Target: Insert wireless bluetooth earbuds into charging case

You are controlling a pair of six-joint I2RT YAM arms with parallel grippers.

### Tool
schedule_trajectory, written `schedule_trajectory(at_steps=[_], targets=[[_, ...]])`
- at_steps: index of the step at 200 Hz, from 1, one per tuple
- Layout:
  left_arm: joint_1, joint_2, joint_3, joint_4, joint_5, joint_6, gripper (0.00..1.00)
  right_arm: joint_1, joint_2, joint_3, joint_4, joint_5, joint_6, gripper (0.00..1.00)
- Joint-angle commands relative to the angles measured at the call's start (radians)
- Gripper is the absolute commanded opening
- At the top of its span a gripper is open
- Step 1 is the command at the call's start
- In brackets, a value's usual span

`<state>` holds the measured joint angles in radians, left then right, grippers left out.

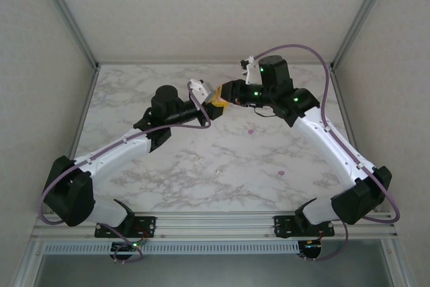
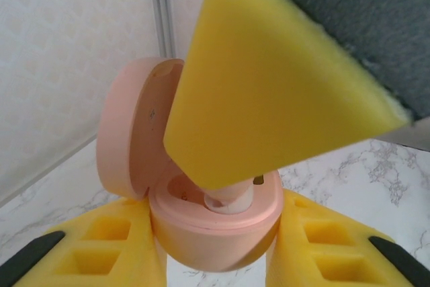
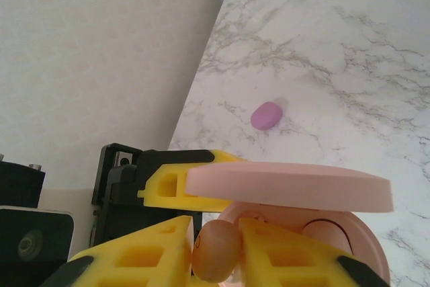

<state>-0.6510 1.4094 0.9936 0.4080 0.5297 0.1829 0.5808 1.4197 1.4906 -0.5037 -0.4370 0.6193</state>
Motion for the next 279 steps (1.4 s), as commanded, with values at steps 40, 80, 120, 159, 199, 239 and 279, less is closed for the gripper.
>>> schedule_trajectory(at_steps=[40, 80, 120, 159, 199, 239, 279], targets=[[-0.017, -0.004, 0.048, 0.091, 0.012, -0.018, 0.2, 0.01, 0.007, 0.048, -0.116, 0.07, -0.05, 0.3], [-0.016, -0.016, 0.04, 0.086, -0.002, -0.008, 0.19, 0.011, 0.004, 0.057, -0.134, 0.082, -0.05, 0.3], [-0.016, -0.018, 0.039, 0.081, -0.004, -0.004, 0.19, 0.011, -0.007, 0.069, -0.145, 0.078, -0.051, 0.34], [-0.016, -0.019, 0.039, 0.068, -0.005, 0.002, 0.19, 0.01, -0.035, 0.079, -0.146, 0.08, -0.052, 0.36], [-0.016, -0.022, 0.039, 0.053, -0.006, 0.01, 0.19, 0.01, -0.065, 0.079, -0.139, 0.08, -0.054, 0.38], [-0.016, -0.031, 0.033, 0.028, -0.011, 0.028, 0.19, 0.009, -0.138, 0.051, -0.075, 0.113, -0.073, 0.38], [-0.016, -0.052, 0.022, 0.003, -0.003, 0.039, 0.19, -0.032, -0.158, 0.051, -0.131, 0.308, -0.056, 0.41]])
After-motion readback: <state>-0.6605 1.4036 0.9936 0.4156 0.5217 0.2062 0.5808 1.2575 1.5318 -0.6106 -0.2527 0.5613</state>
